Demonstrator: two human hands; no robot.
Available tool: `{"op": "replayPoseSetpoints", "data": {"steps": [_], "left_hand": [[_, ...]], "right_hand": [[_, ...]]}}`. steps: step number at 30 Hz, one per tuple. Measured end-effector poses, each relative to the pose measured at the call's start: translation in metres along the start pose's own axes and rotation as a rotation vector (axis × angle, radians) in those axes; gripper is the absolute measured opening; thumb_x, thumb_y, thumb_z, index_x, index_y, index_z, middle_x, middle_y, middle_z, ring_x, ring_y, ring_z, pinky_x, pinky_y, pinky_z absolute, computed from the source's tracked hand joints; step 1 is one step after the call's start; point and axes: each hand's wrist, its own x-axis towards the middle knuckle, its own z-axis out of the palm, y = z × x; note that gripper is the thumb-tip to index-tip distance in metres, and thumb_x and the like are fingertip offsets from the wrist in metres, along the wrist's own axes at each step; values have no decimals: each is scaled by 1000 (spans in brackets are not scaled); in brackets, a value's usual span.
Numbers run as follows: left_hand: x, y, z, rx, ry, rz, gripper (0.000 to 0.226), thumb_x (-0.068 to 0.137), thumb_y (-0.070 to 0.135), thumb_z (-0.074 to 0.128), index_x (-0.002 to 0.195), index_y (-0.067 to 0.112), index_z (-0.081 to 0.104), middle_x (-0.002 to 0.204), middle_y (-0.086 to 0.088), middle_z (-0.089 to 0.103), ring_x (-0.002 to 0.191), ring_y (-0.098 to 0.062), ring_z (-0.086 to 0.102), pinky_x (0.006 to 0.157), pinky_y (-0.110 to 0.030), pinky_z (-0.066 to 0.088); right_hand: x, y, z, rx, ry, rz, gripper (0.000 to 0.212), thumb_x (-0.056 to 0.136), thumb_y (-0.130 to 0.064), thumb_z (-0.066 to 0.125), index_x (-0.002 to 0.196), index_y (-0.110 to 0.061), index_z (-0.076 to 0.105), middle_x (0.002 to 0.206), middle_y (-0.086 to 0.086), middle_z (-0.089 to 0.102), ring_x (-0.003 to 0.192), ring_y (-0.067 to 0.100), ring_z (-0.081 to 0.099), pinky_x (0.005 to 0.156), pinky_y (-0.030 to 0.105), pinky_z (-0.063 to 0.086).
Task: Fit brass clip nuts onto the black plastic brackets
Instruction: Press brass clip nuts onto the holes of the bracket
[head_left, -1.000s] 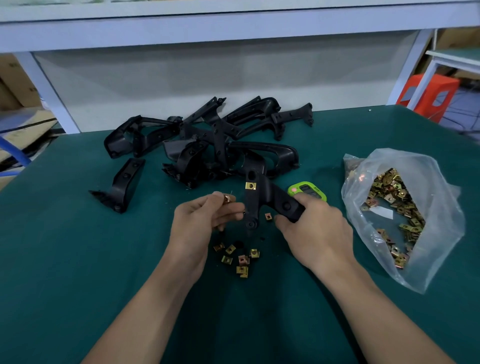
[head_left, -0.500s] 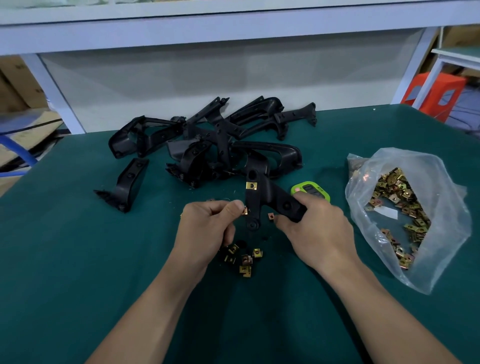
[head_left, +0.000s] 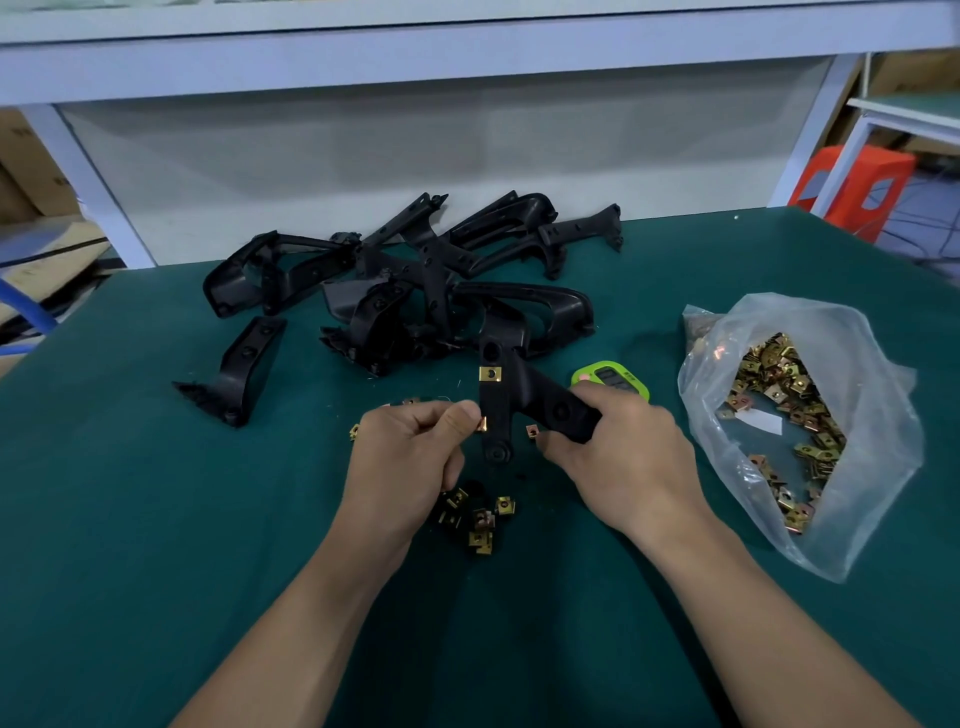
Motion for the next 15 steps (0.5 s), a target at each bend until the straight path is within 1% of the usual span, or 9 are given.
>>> {"op": "replayPoseSetpoints", "data": {"steps": [3,5,7,9,11,13,15], "left_hand": [[-4,2,4,-8,35,-2,35,98,34,66,64,28,74,40,5,43,42,-7,33,45,-14,33],[-7,3,8,3,66,7,34,98,33,66,68,19,74,39,4,43,40,-6,34,44,-15,34],[-9,3,10,32,85,18,41,99,31,65,65,8,68,39,3,43,38,-7,32,42,-17,33],[-11,4,12,40,79,29,49,99,28,64,59,2,54,40,2,39,39,-9,30,40,-20,29],[-13,6,15,20,65,28,54,100,24,64,52,9,43,42,3,33,41,-11,27,39,-23,25],[-13,7,17,16,65,19,56,100,24,63,50,15,40,44,5,30,42,-12,25,39,-22,22],[-13,6,17,28,74,3,55,100,27,63,53,11,39,43,7,29,42,-12,25,40,-22,22]], "right_hand": [[-3,-1,3,7,29,4,24,81,-53,74,90,-35,63,69,-10,59,75,29,60,63,35,46],[-5,-2,6,13,61,9,23,82,-53,74,86,-35,59,67,-11,58,73,28,58,61,34,43],[-8,-3,10,10,84,11,23,83,-52,73,84,-35,57,64,-13,54,70,27,53,60,33,37],[-10,-4,12,0,105,12,24,83,-53,72,87,-34,58,63,-12,52,69,26,49,60,33,35],[-13,-5,15,-10,116,7,25,83,-54,71,89,-34,58,64,-11,54,69,26,49,62,33,35],[-13,-5,16,-12,126,5,25,83,-54,70,89,-34,57,64,-11,54,69,25,49,62,33,35],[-13,-5,16,-12,128,5,24,84,-54,69,89,-34,57,64,-12,53,68,25,48,62,33,34]]}}
